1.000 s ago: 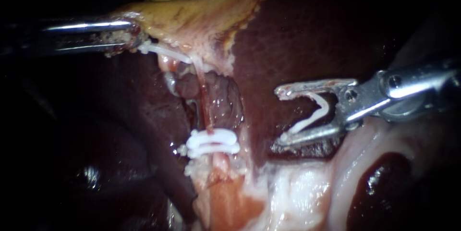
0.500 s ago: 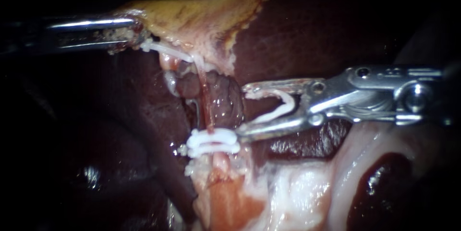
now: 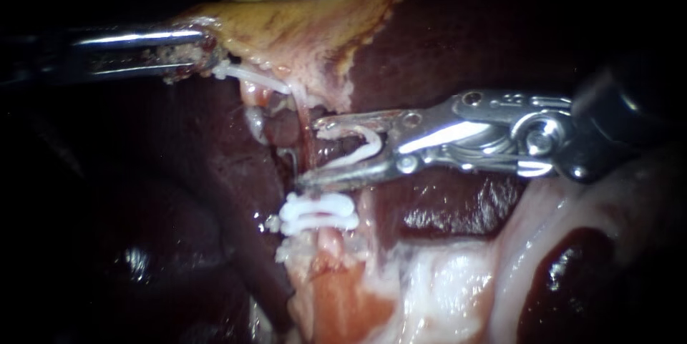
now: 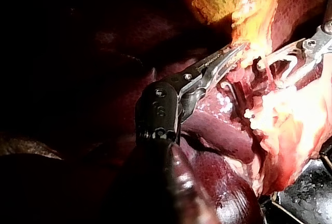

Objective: Clipping third clip right tube

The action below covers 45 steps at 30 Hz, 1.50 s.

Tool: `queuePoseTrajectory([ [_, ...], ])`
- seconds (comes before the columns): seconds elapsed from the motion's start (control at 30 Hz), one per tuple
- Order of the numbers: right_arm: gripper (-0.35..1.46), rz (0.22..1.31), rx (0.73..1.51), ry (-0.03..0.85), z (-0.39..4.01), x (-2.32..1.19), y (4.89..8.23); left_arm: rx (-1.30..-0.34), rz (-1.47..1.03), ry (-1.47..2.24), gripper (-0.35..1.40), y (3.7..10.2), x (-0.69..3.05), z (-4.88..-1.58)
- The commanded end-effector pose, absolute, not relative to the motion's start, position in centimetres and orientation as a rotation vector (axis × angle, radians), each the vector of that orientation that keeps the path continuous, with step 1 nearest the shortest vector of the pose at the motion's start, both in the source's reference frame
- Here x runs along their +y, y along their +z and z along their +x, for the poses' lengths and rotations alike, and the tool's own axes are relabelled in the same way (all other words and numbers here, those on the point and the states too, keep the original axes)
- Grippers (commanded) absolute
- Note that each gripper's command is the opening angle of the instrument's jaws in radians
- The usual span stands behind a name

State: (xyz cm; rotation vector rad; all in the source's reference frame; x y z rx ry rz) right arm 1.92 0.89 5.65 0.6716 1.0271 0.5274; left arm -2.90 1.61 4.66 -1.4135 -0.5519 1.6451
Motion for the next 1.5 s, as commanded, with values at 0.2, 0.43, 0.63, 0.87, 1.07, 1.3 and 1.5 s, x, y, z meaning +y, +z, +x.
queuePoseTrajectory([
  [0.2,0.5,0.677,1.069,0.539,2.13,0.93,5.72,-0.55,-1.413,1.645,-0.35,4.66,1.6,-2.91],
  [0.43,0.49,0.712,1.128,0.549,2.33,0.97,5.76,-0.549,-1.413,1.645,-0.35,4.67,1.6,-2.92],
  [0.63,0.49,0.75,1.19,0.547,2.34,1.0,5.66,-0.55,-1.413,1.646,-0.35,4.67,1.6,-2.92],
  [0.87,0.48,0.797,1.263,0.537,2.34,1.09,5.41,-0.55,-1.414,1.646,-0.35,4.71,1.62,-2.9],
  [1.07,0.45,0.817,1.28,0.536,2.36,1.12,5.31,-0.551,-1.414,1.646,-0.35,4.74,1.64,-2.89],
  [1.3,0.24,0.932,1.249,0.572,2.32,1.11,5.3,-0.55,-1.414,1.646,-0.35,4.75,1.64,-2.9],
  [1.5,-0.24,1.022,1.23,0.538,2.27,1.1,5.3,-0.55,-1.414,1.647,-0.35,4.76,1.63,-2.9],
])
